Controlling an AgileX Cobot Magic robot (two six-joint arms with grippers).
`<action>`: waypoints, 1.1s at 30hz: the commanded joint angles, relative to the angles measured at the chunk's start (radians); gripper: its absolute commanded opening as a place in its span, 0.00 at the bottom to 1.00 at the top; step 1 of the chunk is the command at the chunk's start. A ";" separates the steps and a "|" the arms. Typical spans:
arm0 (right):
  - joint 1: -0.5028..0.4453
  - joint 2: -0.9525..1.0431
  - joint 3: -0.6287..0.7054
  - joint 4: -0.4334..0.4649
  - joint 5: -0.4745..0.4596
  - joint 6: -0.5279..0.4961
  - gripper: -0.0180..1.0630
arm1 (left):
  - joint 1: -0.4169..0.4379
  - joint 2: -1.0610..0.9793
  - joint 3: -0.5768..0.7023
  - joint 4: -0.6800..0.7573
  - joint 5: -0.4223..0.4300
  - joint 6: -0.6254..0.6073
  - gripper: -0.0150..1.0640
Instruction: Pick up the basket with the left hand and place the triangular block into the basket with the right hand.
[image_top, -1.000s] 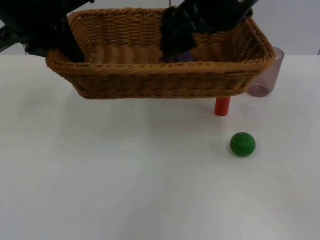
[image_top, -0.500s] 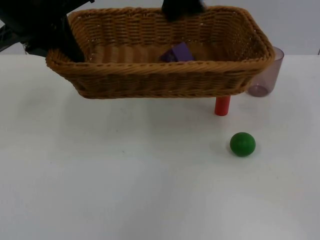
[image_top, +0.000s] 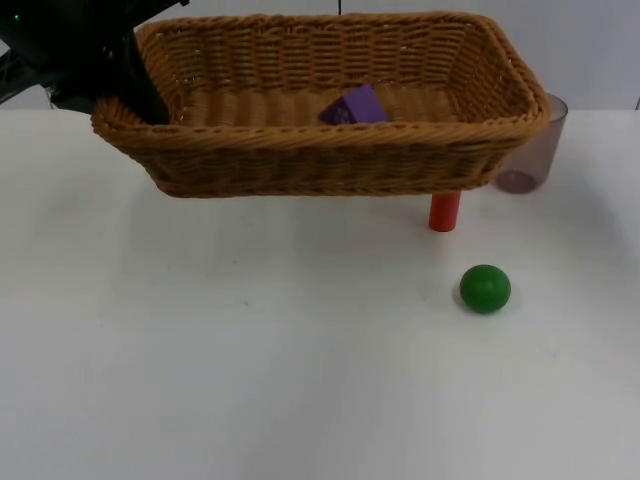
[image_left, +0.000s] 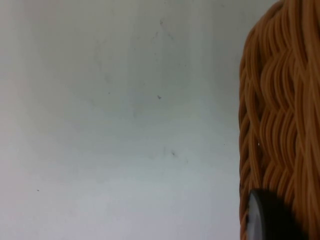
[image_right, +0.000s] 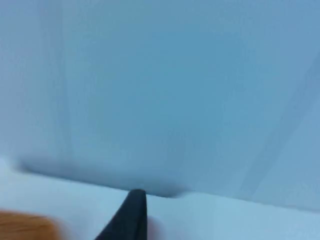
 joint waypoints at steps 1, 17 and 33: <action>-0.085 -0.036 0.017 -0.008 0.032 -0.001 0.98 | -0.005 -0.017 -0.001 -0.037 -0.015 0.011 0.02; -0.258 -0.138 0.261 0.370 -0.049 -0.264 0.98 | -0.005 -0.017 -0.001 -0.039 -0.025 0.020 0.02; -0.258 -0.138 0.263 0.368 -0.040 -0.282 0.98 | -0.012 -0.140 -0.001 0.272 -0.071 -0.137 0.02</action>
